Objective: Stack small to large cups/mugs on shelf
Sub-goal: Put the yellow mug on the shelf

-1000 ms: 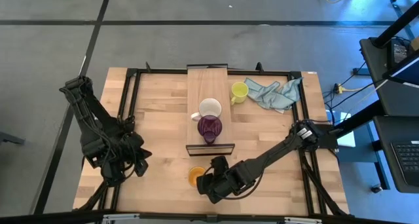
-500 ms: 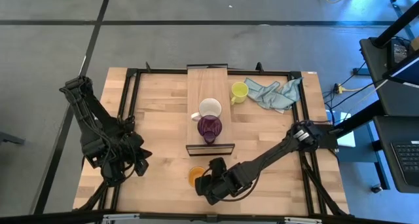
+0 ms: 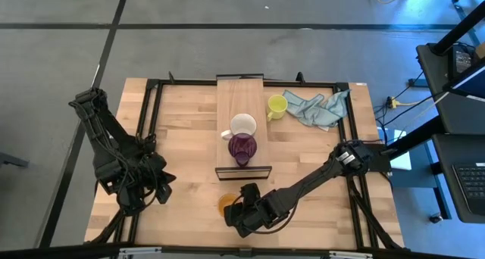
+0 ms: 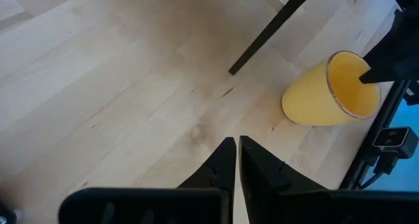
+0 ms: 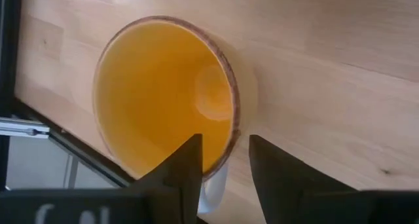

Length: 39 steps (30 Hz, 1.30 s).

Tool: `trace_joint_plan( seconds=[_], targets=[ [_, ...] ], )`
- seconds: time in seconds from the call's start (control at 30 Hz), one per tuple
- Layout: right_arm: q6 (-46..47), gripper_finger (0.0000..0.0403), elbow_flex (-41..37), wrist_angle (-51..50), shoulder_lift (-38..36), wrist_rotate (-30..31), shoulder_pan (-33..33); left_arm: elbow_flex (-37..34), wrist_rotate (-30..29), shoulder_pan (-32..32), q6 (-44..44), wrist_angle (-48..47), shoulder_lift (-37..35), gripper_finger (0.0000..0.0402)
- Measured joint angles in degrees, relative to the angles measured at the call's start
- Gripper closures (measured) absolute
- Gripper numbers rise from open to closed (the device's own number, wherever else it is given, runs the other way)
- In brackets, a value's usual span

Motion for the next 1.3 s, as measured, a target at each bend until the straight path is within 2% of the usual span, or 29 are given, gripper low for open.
trace_joint_plan(
  seconds=[0.73,1.0,1.13,1.3],
  targets=[
    [-0.64,0.0382,-0.02,-2.82,0.11,-0.35,0.04,0.00,0.00,0.00,1.31,-0.02,0.00,0.0388],
    [-1.92,0.0378,-0.02,-3.30,0.04,-1.45,0.34,0.00,0.00,0.00,1.31,0.13,0.00,0.0388],
    [-1.68,0.0387,0.67,-7.67,-0.35,-1.69,1.25,0.00,0.00,0.00,1.33,0.21,0.00,0.0388],
    [2.07,0.0387,5.62,-20.70,-0.49,-2.11,3.48,0.00,-0.01,-0.04,1.33,0.22,0.00,0.0388]
  ],
)
